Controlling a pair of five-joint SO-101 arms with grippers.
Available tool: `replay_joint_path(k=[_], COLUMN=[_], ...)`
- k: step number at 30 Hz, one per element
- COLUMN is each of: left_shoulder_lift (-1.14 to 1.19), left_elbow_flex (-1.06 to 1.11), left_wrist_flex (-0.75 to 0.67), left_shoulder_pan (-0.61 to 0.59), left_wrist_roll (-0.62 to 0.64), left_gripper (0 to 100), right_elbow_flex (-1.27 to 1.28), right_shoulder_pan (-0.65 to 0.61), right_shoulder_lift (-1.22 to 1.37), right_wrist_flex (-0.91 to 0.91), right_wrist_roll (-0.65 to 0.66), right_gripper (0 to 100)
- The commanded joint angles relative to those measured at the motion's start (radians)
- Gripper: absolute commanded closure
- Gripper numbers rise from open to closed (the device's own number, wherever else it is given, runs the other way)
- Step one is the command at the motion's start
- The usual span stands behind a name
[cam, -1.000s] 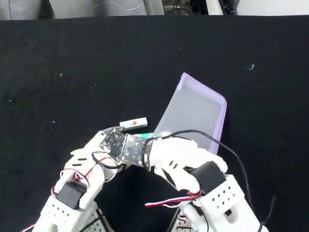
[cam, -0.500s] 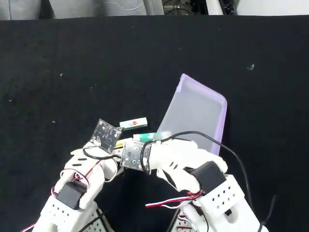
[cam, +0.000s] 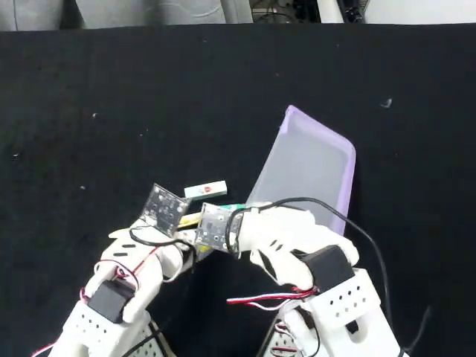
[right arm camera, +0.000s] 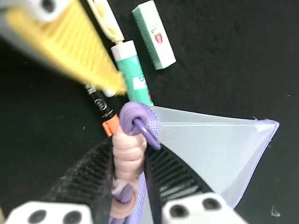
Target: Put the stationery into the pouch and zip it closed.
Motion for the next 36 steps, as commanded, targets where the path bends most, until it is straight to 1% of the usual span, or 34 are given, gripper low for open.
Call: replay_joint_path(k=[1, 3, 5, 10, 12, 17, 21, 27, 31, 36], left_shoulder_lift=[-0.008, -0.008, -0.008, -0.008, -0.002, -0.005, -0.005, 0.002, -0.002, -0.002], left_elbow_flex=[-0.05, -0.051, -0.042, 0.019, 0.033, 0.031, 0.031, 0.031, 0.031, 0.031], left_wrist_flex=[-0.005, -0.011, -0.06, -0.207, -0.235, -0.227, -0.226, -0.224, -0.169, -0.157], left_shoulder_pan=[0.074, 0.099, 0.102, 0.065, 0.045, 0.041, 0.033, 0.035, 0.042, 0.047], left_wrist_roll=[0.006, 0.005, 0.005, 0.005, 0.005, 0.005, 0.005, 0.005, 0.005, 0.005], left_gripper=[69, 69, 69, 69, 69, 69, 69, 69, 69, 69], right_elbow_flex=[-0.018, -0.018, -0.018, -0.022, -0.031, -0.038, -0.045, -0.085, -0.119, -0.142], right_shoulder_pan=[0.018, 0.017, 0.017, 0.015, 0.015, 0.006, -0.02, -0.018, -0.02, -0.021], right_shoulder_lift=[-0.012, -0.012, -0.012, -0.022, -0.022, -0.022, -0.021, -0.022, -0.022, -0.022], right_wrist_flex=[-0.044, -0.038, -0.037, 0.005, 0.02, 0.026, 0.068, 0.107, 0.147, 0.155], right_wrist_roll=[0.009, 0.008, 0.006, 0.012, 0.012, 0.012, 0.014, 0.012, 0.012, 0.009], right_gripper=[98.7, 98.7, 98.7, 98.7, 98.7, 98.7, 98.7, 98.7, 98.7, 98.7])
